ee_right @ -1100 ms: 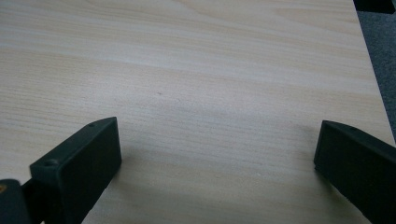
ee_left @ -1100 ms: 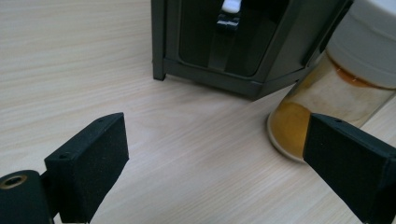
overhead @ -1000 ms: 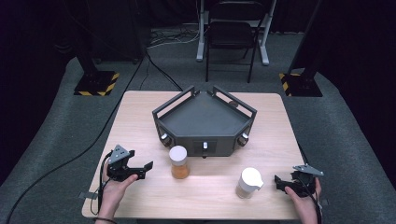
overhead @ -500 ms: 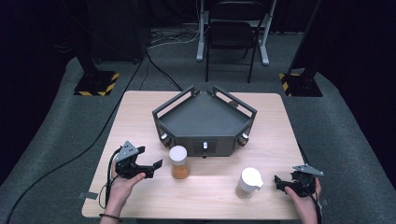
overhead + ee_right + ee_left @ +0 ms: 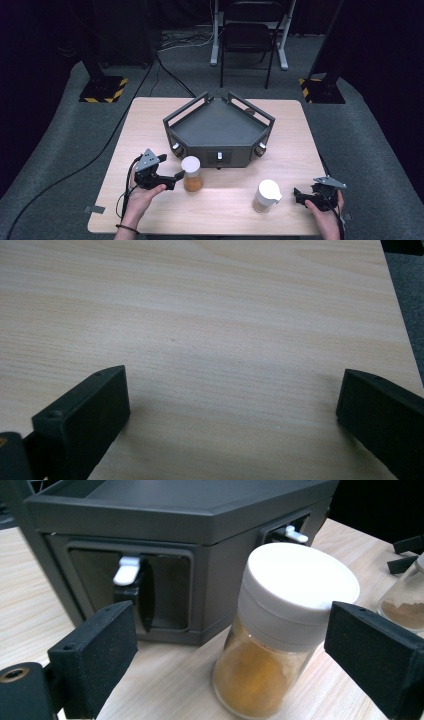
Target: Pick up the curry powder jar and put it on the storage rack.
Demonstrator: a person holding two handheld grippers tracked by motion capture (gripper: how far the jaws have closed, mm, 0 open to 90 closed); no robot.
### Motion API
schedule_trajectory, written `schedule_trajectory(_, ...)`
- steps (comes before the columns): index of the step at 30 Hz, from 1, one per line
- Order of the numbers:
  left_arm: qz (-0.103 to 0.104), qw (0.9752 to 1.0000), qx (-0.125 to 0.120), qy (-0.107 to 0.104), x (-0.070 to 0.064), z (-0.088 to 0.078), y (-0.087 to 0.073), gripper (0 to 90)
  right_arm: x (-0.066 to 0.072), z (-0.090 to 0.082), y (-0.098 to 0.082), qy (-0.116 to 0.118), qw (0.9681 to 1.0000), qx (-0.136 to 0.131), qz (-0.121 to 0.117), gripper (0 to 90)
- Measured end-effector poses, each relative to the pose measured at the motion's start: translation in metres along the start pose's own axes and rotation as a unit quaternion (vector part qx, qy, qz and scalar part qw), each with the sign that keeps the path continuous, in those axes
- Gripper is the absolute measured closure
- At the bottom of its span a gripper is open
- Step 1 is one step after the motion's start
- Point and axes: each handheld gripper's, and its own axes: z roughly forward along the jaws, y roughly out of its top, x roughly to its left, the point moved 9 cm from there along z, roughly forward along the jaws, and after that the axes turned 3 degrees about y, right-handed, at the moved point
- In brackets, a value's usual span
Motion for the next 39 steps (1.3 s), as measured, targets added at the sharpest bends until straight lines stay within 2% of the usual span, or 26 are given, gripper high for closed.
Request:
schedule_trajectory(6, 0.011, 0.9998, -0.009, -0.014, -0.006, 0.004, 0.002, 6.2, 0.000, 0.000, 0.000, 0.000, 1.0000, 0.000, 0.000, 0.0)
schedule_trajectory(11, 0.019, 0.9995, -0.006, -0.026, -0.012, 0.012, 0.006, 6.4, 0.000, 0.000, 0.000, 0.000, 1.0000, 0.000, 0.000, 0.0)
schedule_trajectory(20, 0.028, 0.9990, -0.005, -0.034, -0.022, 0.028, 0.010, 6.5, 0.000, 0.000, 0.000, 0.002, 1.0000, 0.000, -0.001, 0.0)
schedule_trajectory(26, 0.029, 0.9988, -0.011, -0.038, -0.025, 0.039, 0.005, 6.8, 0.000, 0.000, 0.000, 0.002, 1.0000, 0.000, -0.001, 0.0)
schedule_trajectory(30, 0.033, 0.9984, -0.025, -0.038, -0.028, 0.046, -0.001, 7.4, 0.000, 0.000, 0.000, 0.002, 1.0000, 0.000, -0.001, 0.0)
schedule_trajectory(39, 0.026, 0.9979, -0.043, -0.039, -0.029, 0.061, -0.009, 9.3, 0.000, 0.000, 0.000, 0.002, 1.0000, 0.000, -0.002, 0.0)
